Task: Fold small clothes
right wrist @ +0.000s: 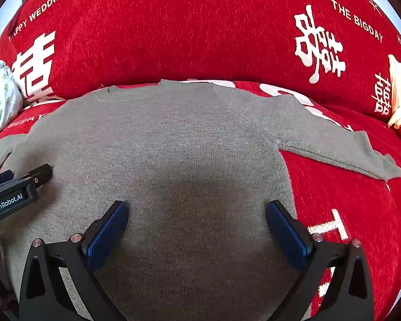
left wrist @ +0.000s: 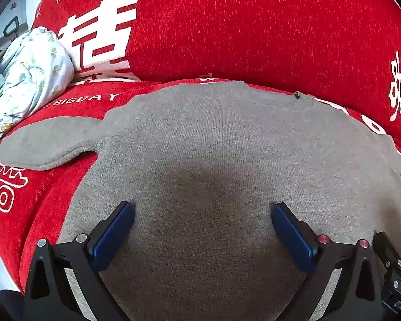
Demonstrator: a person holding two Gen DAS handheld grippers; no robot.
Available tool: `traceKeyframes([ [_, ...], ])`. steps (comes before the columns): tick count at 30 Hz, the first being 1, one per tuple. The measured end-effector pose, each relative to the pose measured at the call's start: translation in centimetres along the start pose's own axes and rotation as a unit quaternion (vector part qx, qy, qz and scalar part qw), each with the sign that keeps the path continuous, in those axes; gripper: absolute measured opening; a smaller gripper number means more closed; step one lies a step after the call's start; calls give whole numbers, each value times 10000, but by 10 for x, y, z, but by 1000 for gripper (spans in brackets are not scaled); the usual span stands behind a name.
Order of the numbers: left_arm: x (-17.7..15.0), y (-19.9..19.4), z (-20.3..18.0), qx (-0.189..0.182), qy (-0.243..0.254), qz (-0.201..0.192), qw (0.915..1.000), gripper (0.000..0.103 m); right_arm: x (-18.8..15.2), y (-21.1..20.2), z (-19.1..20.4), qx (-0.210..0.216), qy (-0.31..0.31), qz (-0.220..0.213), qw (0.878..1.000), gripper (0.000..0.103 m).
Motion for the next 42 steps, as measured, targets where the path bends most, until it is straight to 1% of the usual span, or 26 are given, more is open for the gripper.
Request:
traceKeyframes([
  [8, 0, 0, 0, 4, 3, -2, 10000, 103, 0, 0, 1, -41, -31, -3, 10000, 103],
  [13, 0, 0, 0, 3, 1, -4, 10000, 103, 0, -1, 5, -148, -114, 4, 9998, 103],
  [19, 0, 0, -1, 61, -8, 30, 10000, 103, 1, 2, 2, -42, -93, 70, 9999, 103],
  [21, 0, -2, -1, 94, -5, 177, 9998, 103, 3, 3, 1, 33, -81, 126, 9999, 103],
  [22, 2, -2, -2, 104, 22, 385, 9992, 103, 4, 4, 0, 71, -71, 154, 9998, 103],
  [24, 5, 0, -1, 82, 1, 652, 9978, 103, 6, 4, -2, 173, -79, 233, 9995, 103],
  [26, 5, 1, 0, 71, -64, 717, 9974, 103, 9, 4, -4, 283, -91, 322, 9990, 103],
  [29, 4, -4, -5, 242, -128, 827, 9962, 103, 16, 0, -8, 546, -82, 353, 9978, 103],
  [30, 5, -9, -8, 177, -147, 800, 9965, 103, 21, -3, -11, 624, -48, 290, 9976, 103],
  [31, 8, -20, -14, 129, -125, 560, 9983, 103, 26, -7, -16, 642, 4, 208, 9977, 103],
  [33, 13, -38, -29, 297, 127, 87, 9994, 103, 37, -12, -23, 678, 77, 124, 9976, 103],
  [34, 14, -44, -37, 316, 285, 0, 9991, 103, 43, -15, -26, 708, 87, 83, 9974, 103],
  [37, 16, -54, -59, 223, 588, -20, 9980, 103, 61, -21, -35, 657, -42, -62, 9978, 103],
  [39, 16, -59, -72, 203, 704, -35, 9973, 103, 69, -25, -43, 536, -83, -182, 9984, 103],
  [41, 14, -62, -84, 386, 868, -89, 9954, 103, 70, -26, -51, 501, -5, -204, 9985, 103],
  [42, 13, -63, -90, 398, 940, -125, 9947, 103, 69, -25, -55, 546, 49, -171, 9983, 103],
])
Point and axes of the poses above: each gripper's, at about its wrist camera, not at the fingertips, and y roughly the way its jaws point, z to its left, x to its top, the point moved 3 cm from there along y, roughly the way its jaws point, and after that the axes turned 5 degrees about -y, right-handed, at the moved point
